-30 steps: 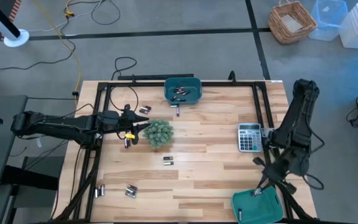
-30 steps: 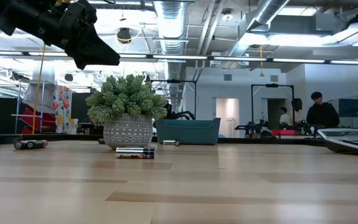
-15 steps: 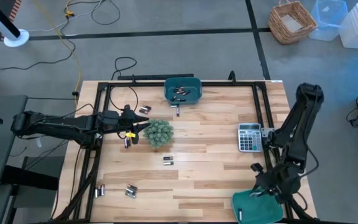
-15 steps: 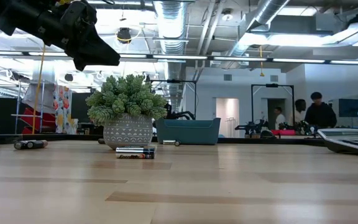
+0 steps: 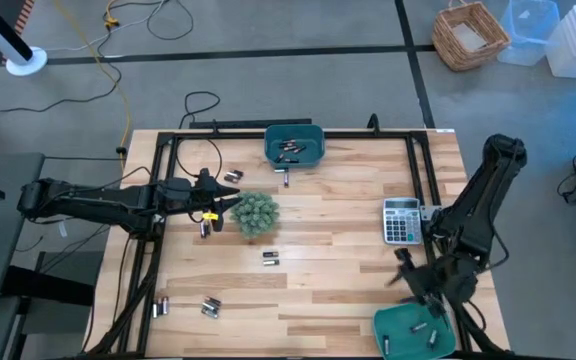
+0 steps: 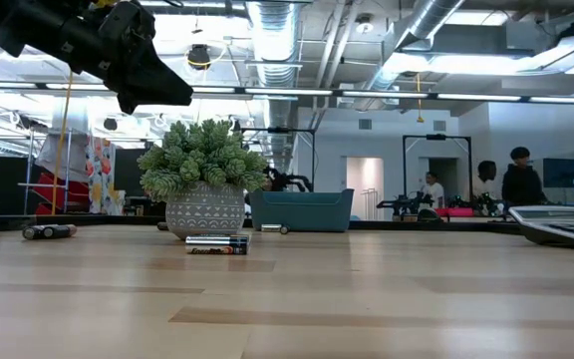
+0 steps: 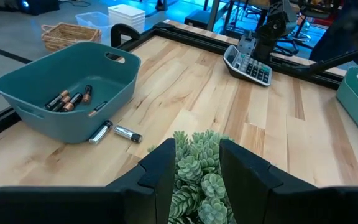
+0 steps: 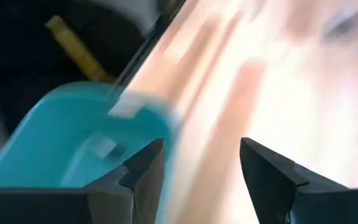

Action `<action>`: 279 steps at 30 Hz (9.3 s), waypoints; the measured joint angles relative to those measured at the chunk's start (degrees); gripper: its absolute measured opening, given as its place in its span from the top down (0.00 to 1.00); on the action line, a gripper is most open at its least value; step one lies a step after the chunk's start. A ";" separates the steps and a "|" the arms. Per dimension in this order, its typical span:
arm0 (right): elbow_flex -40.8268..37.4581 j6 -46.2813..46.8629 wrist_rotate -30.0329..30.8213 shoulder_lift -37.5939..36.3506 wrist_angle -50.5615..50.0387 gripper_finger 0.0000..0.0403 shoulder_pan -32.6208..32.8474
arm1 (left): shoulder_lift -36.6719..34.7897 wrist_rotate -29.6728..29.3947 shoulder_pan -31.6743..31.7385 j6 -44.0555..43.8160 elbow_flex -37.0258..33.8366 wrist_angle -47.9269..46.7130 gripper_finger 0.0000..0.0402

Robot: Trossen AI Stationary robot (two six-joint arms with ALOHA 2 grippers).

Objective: Sort batteries
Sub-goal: Put the silver battery into the green bin

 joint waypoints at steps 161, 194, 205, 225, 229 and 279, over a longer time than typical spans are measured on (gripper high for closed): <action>13.84 -36.94 -7.70 26.12 37.34 0.47 -54.51 | 18.33 -4.73 -25.07 -44.84 12.79 -52.60 0.90; 3.33 -38.96 -7.66 -10.16 29.95 0.47 -34.32 | 55.55 19.81 -14.14 9.66 35.94 16.85 0.90; 3.31 -41.88 -5.17 -11.33 29.91 0.47 -28.53 | 77.58 32.71 -13.69 9.89 60.98 14.93 0.90; 3.37 -45.98 -4.95 -13.75 33.72 0.47 -22.08 | 100.68 44.72 -15.34 5.50 91.98 12.02 0.90; 3.37 -46.43 -4.95 -13.77 33.85 0.47 -22.15 | 100.59 45.18 -15.32 7.32 92.32 14.00 0.90; 3.39 -47.72 -4.97 -15.20 36.56 0.47 -22.15 | 110.71 47.59 -16.57 1.01 109.79 7.30 0.87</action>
